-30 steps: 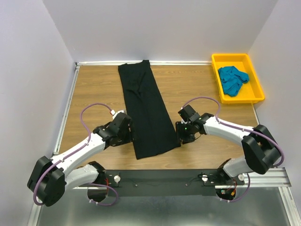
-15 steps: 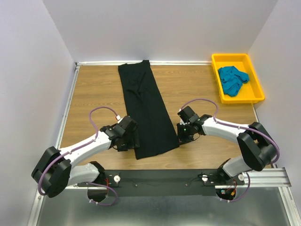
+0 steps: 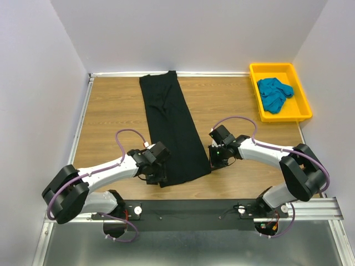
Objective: Fold and stack the t-shirts
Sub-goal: Fold the tshirt
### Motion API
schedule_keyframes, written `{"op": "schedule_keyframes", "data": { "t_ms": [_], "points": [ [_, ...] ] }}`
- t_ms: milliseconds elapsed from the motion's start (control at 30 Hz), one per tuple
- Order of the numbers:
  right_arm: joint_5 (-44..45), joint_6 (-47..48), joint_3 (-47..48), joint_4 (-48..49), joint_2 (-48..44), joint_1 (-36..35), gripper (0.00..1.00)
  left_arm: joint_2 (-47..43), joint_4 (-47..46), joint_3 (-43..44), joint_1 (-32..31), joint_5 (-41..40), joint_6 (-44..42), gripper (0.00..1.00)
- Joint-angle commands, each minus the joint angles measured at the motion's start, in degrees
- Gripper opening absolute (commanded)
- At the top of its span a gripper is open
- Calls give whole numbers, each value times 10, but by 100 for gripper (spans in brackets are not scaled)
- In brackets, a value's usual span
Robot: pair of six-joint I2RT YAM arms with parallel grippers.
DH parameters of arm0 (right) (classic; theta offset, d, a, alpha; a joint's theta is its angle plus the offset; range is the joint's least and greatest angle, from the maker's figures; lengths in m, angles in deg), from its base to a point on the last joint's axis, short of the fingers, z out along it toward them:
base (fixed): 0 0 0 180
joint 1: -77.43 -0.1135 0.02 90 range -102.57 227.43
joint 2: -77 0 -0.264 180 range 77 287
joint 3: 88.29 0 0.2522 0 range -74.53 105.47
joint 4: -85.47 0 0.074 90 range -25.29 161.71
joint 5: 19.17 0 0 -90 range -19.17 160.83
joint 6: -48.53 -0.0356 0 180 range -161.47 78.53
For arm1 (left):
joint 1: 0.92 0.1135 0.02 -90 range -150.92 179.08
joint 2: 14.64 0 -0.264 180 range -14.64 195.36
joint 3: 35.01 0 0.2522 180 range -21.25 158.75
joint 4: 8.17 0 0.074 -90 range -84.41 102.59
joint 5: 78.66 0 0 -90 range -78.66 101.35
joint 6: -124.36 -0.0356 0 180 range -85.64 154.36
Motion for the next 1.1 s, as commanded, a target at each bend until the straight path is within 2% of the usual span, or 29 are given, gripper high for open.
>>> {"op": "schedule_keyframes", "data": {
  "t_ms": [0, 133, 267, 567, 633, 733, 767, 933, 1067],
  "points": [
    [7, 16, -17, -6, 1, 0, 0, 5, 36, 19, -15, -31, 55, 51],
    [3, 21, -22, -4, -4, 0, 1, 22, 35, 24, -27, -39, 69, 44],
    [0, 26, -28, -1, -7, 0, 1, 54, 40, 29, -42, -48, 81, 44],
    [-8, 33, -41, 4, -12, 0, 1, 106, 52, 32, -78, -68, 117, 50],
    [-8, 32, -43, 3, -12, 0, 0, 108, 51, 31, -82, -68, 118, 45],
    [-19, 33, -46, 1, -18, 0, 0, 108, 58, 31, -85, -67, 119, 4],
    [-23, 32, -46, 0, -22, 0, 0, 106, 63, 34, -86, -68, 118, 0],
    [-39, 27, -10, -21, -51, 2, 0, 85, 106, 94, -82, -107, 104, 0],
    [-26, 32, 87, -43, -36, 20, 0, 78, 115, 150, -47, -143, 61, 0]
  ]
}}
